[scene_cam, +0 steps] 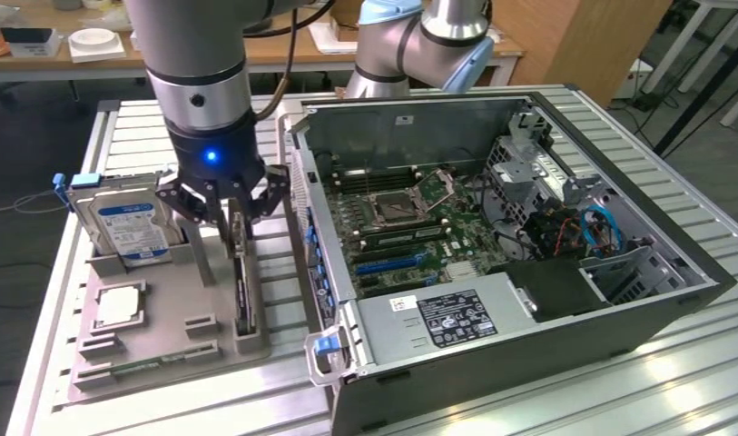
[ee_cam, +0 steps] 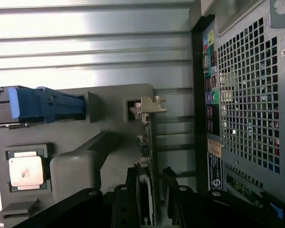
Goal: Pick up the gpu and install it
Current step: 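Pick up the gpu and move the gpu toward the slot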
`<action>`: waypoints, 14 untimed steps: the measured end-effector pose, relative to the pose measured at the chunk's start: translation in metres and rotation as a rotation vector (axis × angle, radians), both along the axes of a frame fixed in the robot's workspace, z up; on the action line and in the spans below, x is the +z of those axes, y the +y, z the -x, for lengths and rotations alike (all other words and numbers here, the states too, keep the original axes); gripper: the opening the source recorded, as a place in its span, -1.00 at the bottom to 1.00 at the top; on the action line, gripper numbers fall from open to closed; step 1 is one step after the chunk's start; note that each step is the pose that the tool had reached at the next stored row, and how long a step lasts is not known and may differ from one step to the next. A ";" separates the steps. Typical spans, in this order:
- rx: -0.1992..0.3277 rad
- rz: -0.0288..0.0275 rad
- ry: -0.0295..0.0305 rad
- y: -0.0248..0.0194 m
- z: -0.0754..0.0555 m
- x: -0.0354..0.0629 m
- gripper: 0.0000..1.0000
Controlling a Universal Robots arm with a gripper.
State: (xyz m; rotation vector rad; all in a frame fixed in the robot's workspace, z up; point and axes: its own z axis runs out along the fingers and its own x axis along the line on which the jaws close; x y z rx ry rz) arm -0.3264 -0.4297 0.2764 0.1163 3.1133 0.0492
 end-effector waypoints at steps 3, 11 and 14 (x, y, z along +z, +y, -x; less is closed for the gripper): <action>0.000 0.0001 0.0001 -0.0037 0.000 0.0000 -0.29; 0.000 0.0000 0.0000 -0.0153 0.000 -0.0001 -0.29; 0.000 0.0000 0.0000 -0.0198 0.000 -0.0002 -0.29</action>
